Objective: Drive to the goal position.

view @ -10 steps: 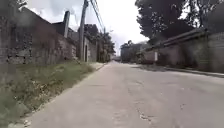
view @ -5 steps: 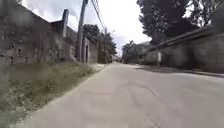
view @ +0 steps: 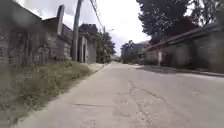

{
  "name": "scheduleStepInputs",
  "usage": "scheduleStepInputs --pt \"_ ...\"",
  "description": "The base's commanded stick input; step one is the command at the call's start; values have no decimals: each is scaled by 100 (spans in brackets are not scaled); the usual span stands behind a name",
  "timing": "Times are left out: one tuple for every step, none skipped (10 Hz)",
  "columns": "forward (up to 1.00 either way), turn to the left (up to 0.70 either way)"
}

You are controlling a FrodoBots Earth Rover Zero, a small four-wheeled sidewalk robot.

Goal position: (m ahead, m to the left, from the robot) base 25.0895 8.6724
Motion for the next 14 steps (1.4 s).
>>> scheduleStepInputs --pt "100 0" --pt "100 0" --pt "100 0" --pt "100 0" --pt "100 0" --pt "100 0" --pt "100 0" --pt "100 0" --pt "100 0" --pt "100 0" --pt "100 0" --pt "100 0" --pt "100 0" --pt "100 0"
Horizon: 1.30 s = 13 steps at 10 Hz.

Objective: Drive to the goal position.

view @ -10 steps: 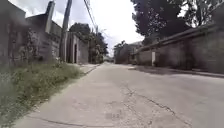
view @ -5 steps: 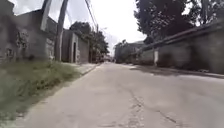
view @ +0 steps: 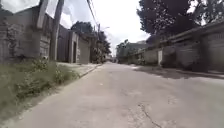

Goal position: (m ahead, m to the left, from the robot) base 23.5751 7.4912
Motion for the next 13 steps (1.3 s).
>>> scheduleStepInputs --pt "100 0" --pt "100 0" --pt "100 -1" --pt "100 -2" --pt "100 -3" --pt "100 -4" --pt "100 -4" --pt "100 -3" --pt "100 -2" --pt "100 -1" --pt "100 0" --pt "100 0" --pt "100 0"
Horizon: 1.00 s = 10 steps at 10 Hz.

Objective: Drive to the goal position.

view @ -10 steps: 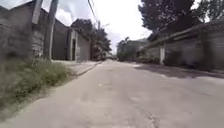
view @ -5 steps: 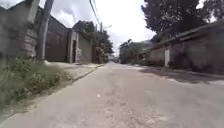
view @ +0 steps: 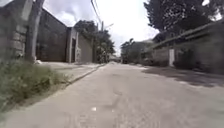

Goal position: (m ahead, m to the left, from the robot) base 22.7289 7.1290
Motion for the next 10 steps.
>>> scheduleStepInputs --pt "100 0" --pt "100 0" --pt "100 -6" --pt "100 -15" --pt "100 -23" --pt "100 -23" --pt "100 -23" --pt "100 -22" --pt "100 -22" --pt "100 -22"
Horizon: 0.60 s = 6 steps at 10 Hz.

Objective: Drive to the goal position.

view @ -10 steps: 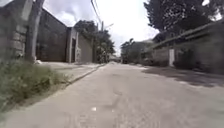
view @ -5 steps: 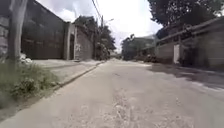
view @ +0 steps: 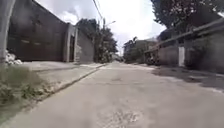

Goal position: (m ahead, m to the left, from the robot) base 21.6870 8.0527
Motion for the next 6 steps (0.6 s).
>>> scheduleStepInputs --pt "100 0" --pt "100 0" --pt "100 -11" --pt "100 -22" --pt "100 -24" --pt "100 -26"
